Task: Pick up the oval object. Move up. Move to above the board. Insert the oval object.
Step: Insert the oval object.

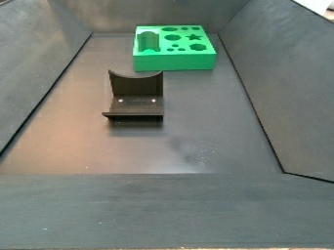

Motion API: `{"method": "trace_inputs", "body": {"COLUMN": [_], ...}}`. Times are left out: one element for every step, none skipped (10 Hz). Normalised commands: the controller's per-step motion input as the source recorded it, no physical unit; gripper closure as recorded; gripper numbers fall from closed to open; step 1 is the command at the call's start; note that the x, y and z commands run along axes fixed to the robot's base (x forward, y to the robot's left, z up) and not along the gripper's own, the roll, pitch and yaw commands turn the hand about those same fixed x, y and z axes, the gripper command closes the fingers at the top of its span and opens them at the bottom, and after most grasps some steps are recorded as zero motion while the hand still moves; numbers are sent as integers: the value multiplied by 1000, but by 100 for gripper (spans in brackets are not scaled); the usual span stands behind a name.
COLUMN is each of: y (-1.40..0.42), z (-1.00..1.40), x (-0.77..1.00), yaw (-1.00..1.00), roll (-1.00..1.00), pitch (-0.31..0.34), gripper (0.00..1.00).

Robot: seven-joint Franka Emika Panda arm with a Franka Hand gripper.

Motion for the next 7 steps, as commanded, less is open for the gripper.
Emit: {"method": "trace_inputs", "body": {"y": [-437,-471,-360,-257,-303,-91,86], "z": [-503,-534,-511,-486,-591,-334,0], "x": [446,417,429,363,431,34,-51], "yaw": [354,291,63,-40,-120,-106,0], "roll": [23,103,149,120,186,60,-9], "pitch": [-176,-199,-146,-133,-139,-186,0], "gripper": [100,100,100,100,100,100,100]}}
